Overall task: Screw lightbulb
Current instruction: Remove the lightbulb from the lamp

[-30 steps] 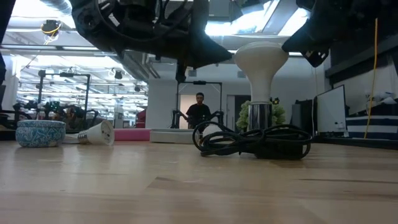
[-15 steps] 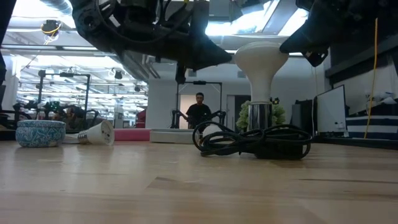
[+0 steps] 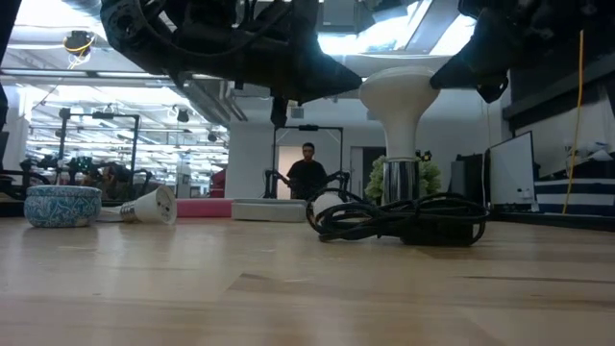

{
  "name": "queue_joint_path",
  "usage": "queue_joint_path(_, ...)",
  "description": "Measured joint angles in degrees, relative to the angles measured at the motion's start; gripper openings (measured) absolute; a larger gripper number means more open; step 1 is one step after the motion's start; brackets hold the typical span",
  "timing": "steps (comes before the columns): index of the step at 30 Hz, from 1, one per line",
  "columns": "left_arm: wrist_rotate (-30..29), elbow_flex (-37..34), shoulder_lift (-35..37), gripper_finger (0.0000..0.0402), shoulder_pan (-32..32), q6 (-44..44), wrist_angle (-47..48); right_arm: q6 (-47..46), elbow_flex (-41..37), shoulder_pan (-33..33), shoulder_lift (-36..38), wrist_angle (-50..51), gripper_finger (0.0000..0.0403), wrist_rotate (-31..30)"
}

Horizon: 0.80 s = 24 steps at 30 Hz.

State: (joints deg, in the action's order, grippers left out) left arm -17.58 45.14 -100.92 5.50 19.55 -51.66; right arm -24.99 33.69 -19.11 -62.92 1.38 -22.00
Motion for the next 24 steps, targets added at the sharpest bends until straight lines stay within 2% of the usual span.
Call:
queue_joint_path(5, 0.3, 0.0, 0.0, 0.0001, 1.1, 1.2, 0.1, -0.1, 0.0, 0.0, 0.0, 2.1, 0.0005, -1.5)
queue_joint_path(16, 0.9, 0.0, -0.1, 0.0001, 2.5, 2.6, 0.6, 0.8, 0.0, 0.5, 0.0, 2.8, 0.0005, -14.4)
queue_joint_path(24, 0.7, 0.0, -0.1, 0.0001, 2.5, 1.7, -0.5, 3.0, 0.0, 4.0, 0.0, 2.6, 0.0005, -13.8)
